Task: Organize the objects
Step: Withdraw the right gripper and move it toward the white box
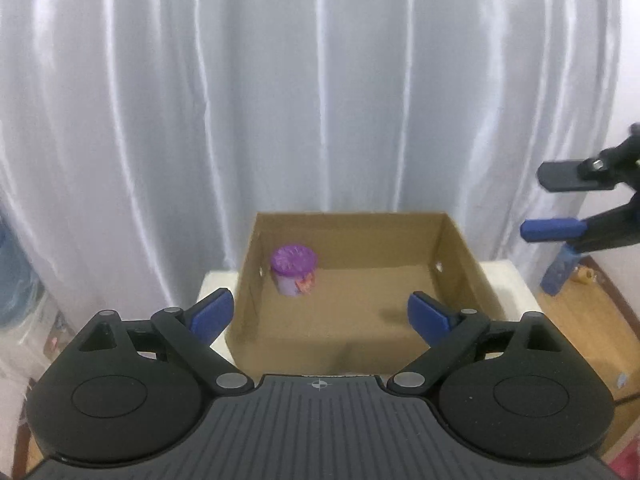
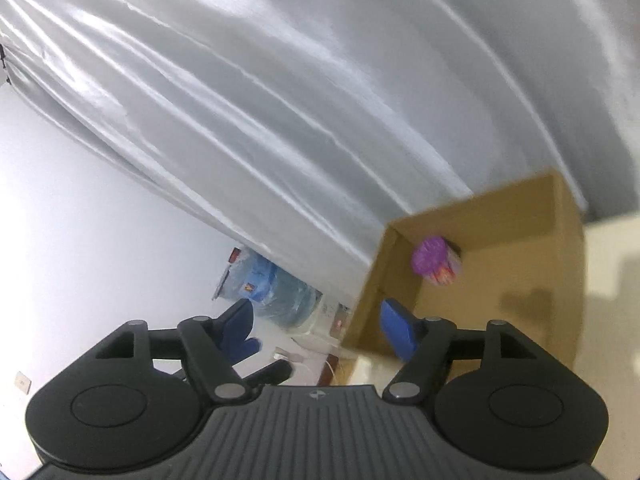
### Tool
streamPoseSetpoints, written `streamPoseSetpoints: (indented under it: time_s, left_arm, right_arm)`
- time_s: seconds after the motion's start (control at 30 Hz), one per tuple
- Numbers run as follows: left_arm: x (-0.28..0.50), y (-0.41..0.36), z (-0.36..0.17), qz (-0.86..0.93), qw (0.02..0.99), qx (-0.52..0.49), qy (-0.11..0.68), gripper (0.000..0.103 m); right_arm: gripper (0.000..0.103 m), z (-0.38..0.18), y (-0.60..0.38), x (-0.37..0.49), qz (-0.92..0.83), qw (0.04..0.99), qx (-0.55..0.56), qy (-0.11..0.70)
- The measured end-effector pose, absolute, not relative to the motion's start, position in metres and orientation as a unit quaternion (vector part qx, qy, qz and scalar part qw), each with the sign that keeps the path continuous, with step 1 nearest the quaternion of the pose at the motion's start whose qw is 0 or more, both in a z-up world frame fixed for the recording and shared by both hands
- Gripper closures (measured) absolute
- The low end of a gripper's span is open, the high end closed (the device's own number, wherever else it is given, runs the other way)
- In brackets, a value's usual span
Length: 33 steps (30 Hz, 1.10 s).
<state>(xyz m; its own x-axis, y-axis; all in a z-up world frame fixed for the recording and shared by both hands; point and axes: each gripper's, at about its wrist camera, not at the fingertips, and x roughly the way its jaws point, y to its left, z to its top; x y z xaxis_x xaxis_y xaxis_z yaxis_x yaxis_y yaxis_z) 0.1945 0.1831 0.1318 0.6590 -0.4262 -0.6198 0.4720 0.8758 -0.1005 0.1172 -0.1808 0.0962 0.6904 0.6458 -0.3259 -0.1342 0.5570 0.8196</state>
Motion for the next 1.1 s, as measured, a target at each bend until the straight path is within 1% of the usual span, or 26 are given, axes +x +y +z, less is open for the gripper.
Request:
streamPoseSetpoints:
  time_s: [0.1,0.17,0.23,0.33,0.47,0.63,0.67,0.7,0.77,0.83,0.87,0.93,1.1]
  left_arm:
    - [0.156,0.189,0.124,-0.230,0.917,0.015,0.325,0.009]
    - [0.132,0.191,0.105,-0.216,0.921,-0.002,0.325,0.009]
    - [0.119,0.194,0.083,-0.206,0.922,-0.016,0.329,0.009]
    - [0.091,0.195,0.071,-0.187,0.923,-0.022,0.336,0.009]
    - [0.079,0.189,0.049,-0.159,0.926,-0.003,0.344,0.009]
    - [0.074,0.181,0.040,-0.142,0.926,0.039,0.347,0.010]
    - [0.077,0.179,0.037,-0.135,0.927,0.047,0.347,0.011]
    - [0.078,0.178,0.034,-0.131,0.927,0.050,0.348,0.014]
    - [0.085,0.175,0.029,-0.122,0.925,0.054,0.356,0.025]
    - [0.090,0.174,0.023,-0.119,0.923,0.055,0.362,0.029]
    - [0.093,0.174,0.019,-0.122,0.921,0.058,0.365,0.033]
    - [0.091,0.173,0.018,-0.124,0.919,0.068,0.367,0.037]
    - [0.100,0.168,0.011,-0.129,0.913,0.088,0.377,0.039]
  right_arm:
    - [0.029,0.073,-0.180,0.096,0.223,0.813,0.417,0.339]
    - [0.029,0.057,-0.176,0.083,0.216,0.804,0.420,0.360]
    - [0.029,0.042,-0.169,0.074,0.209,0.803,0.411,0.378]
    - [0.029,0.024,-0.151,0.063,0.206,0.805,0.384,0.402]
    - [0.029,0.008,-0.126,0.056,0.211,0.804,0.359,0.424]
    - [0.031,0.001,-0.105,0.070,0.226,0.800,0.345,0.437]
    - [0.031,0.001,-0.103,0.071,0.226,0.801,0.341,0.437]
    - [0.035,0.001,-0.099,0.077,0.224,0.803,0.337,0.438]
    - [0.036,-0.001,-0.090,0.089,0.221,0.805,0.328,0.442]
    - [0.040,-0.004,-0.080,0.099,0.225,0.804,0.321,0.448]
    - [0.040,-0.004,-0.075,0.101,0.227,0.805,0.313,0.450]
    - [0.040,-0.006,-0.068,0.106,0.226,0.810,0.298,0.452]
    - [0.040,-0.011,-0.067,0.114,0.205,0.820,0.277,0.456]
